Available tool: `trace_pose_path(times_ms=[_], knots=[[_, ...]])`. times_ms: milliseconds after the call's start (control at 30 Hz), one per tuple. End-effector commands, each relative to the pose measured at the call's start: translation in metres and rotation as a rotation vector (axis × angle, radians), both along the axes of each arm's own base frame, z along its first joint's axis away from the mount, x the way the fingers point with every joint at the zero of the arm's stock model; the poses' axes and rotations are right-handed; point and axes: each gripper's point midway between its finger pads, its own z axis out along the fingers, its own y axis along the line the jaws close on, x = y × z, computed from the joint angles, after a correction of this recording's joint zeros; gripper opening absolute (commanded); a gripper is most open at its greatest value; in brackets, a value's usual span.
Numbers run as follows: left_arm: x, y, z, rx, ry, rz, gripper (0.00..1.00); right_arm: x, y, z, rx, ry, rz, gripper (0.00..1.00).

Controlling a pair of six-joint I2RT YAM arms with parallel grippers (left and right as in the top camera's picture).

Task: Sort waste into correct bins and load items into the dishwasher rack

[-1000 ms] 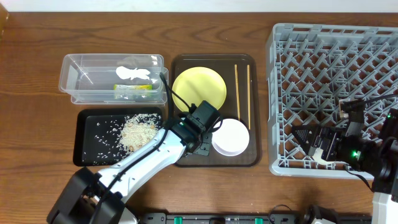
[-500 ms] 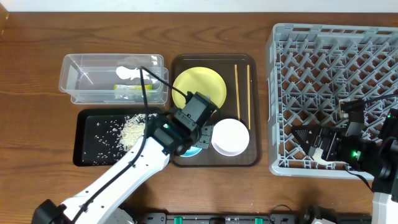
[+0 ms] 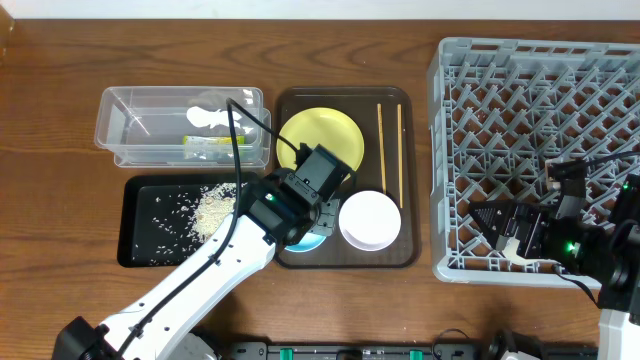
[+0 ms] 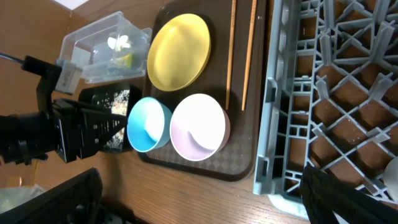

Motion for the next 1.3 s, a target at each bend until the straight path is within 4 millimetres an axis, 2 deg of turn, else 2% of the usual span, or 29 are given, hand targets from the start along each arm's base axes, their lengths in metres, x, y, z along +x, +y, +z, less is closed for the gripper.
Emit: trace_pose_path(times_ms=[0,100,167,200,267,300,367,533,700,800,933,1067,1133,1267], knots=[[0.005,0.006,0.003,0.046,-0.025,0.011,0.59,0.0,0.0,0.004,0.0,-0.021,0.007,0.99],[-0.002,0.013,0.005,0.058,-0.006,0.03,0.53,0.0,0.0,0.004,0.0,-0.02,0.007,0.99],[-0.003,0.025,0.018,0.079,-0.04,0.065,0.53,0.0,0.0,0.004,-0.001,-0.02,0.007,0.99],[-0.003,0.035,0.03,0.09,-0.075,0.1,0.54,0.0,0.0,0.004,-0.001,-0.02,0.007,0.99],[-0.003,0.049,0.053,0.082,-0.136,0.133,0.65,0.0,0.0,0.004,-0.001,-0.02,0.007,0.99],[-0.006,0.059,0.072,0.058,-0.176,0.156,0.68,0.0,0.0,0.004,-0.001,-0.02,0.006,0.99],[-0.012,0.073,0.096,0.008,-0.228,0.191,0.7,0.0,0.0,0.004,-0.001,-0.02,0.006,0.99],[-0.041,0.112,0.154,-0.124,-0.377,0.267,0.82,0.0,0.0,0.004,0.009,-0.011,-0.004,0.99],[-0.068,0.132,0.185,-0.192,-0.521,0.23,0.84,0.0,0.0,0.004,0.008,-0.012,-0.003,0.99],[-0.077,0.138,0.2,-0.248,-0.591,0.234,0.85,0.0,0.0,0.004,0.008,-0.013,-0.003,0.99],[-0.086,0.144,0.207,-0.276,-0.625,0.237,0.86,0.0,0.0,0.004,0.008,-0.013,-0.003,0.99],[-0.088,0.145,0.206,-0.274,-0.624,0.237,0.86,0.0,0.0,0.004,0.008,-0.013,-0.003,0.99],[-0.094,0.149,0.194,-0.236,-0.579,0.233,0.87,0.0,0.0,0.004,0.008,-0.013,-0.003,0.99],[-0.096,0.168,0.185,-0.118,-0.58,0.262,0.87,0.0,0.0,0.004,0.008,-0.013,-0.003,0.99]])
